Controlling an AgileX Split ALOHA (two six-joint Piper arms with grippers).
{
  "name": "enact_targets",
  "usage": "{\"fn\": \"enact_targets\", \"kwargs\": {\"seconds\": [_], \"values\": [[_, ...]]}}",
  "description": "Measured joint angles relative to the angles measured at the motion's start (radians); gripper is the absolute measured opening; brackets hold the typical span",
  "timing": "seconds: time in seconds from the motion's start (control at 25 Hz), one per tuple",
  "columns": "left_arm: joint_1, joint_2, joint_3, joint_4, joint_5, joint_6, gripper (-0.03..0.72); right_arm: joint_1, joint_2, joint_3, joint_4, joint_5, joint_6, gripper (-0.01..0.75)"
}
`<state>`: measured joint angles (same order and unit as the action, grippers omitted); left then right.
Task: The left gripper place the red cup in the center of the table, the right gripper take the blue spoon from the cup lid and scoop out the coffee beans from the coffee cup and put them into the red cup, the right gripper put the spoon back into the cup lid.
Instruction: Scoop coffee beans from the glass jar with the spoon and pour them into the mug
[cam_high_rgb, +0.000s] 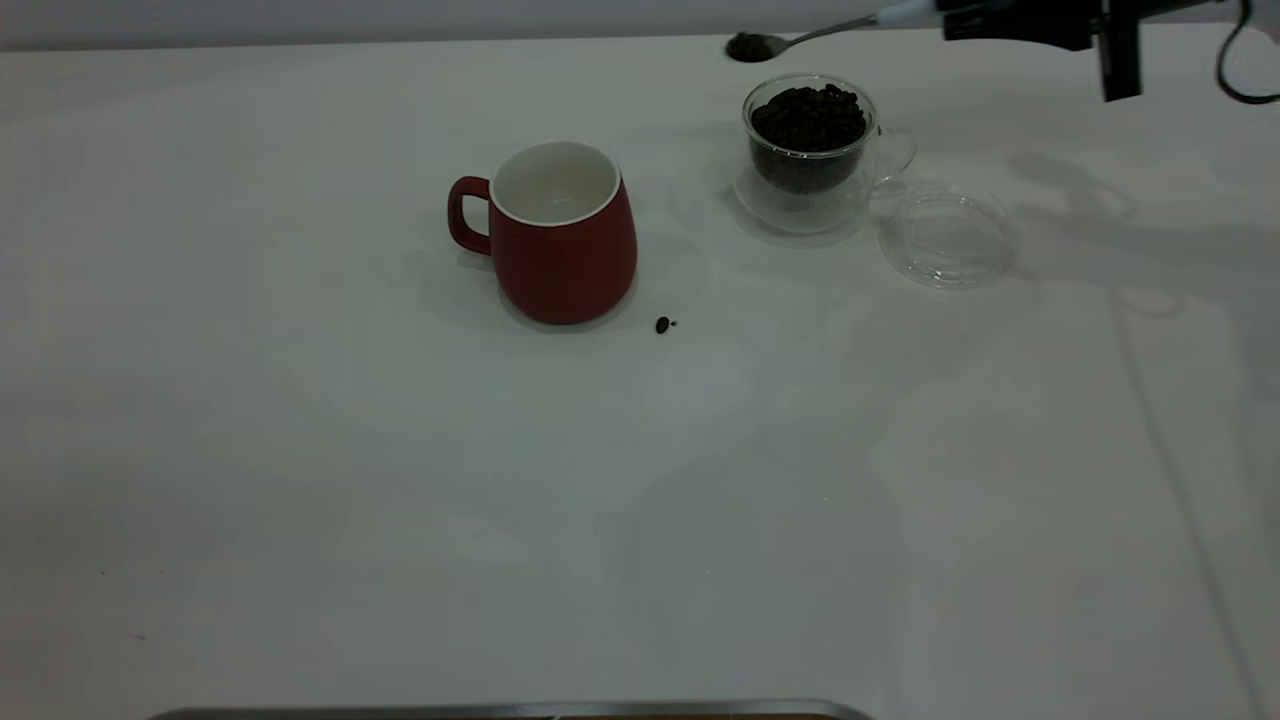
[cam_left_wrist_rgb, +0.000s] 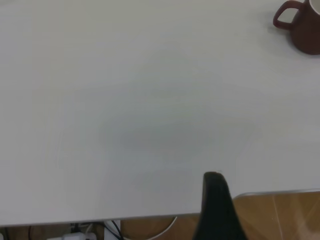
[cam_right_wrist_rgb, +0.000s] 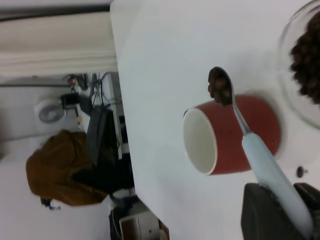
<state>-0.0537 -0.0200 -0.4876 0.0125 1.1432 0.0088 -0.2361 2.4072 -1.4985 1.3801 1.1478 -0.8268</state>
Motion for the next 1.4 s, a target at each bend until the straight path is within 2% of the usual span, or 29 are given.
{"fn": "enact_targets", "kwargs": {"seconds": [0.4,0.72,0.92,1.08,1.4], "values": [[0.0,0.0,0.0,0.0,0.0,0.0,0.58,0.172,0.0,0.0,0.004,-0.006,-0.001,0.116],[0.0,0.0,0.0,0.0,0.0,-0.001,0.58,0.269,0.0,0.0,0.004,-0.102,-0.001,0.116],[0.0,0.0,0.0,0.0,0.0,-0.002,0.58,0.279,0.0,0.0,0.0,-0.162,-0.013,0.116],[0.0,0.0,0.0,0.0,0.0,-0.002,0.58,0.277,0.0,0.0,-0.021,-0.169,-0.049,0.116],[0.0,0.0,0.0,0.0,0.0,-0.002,0.58,0.277,0.0,0.0,-0.043,-0.205,-0.195,0.116]]}}
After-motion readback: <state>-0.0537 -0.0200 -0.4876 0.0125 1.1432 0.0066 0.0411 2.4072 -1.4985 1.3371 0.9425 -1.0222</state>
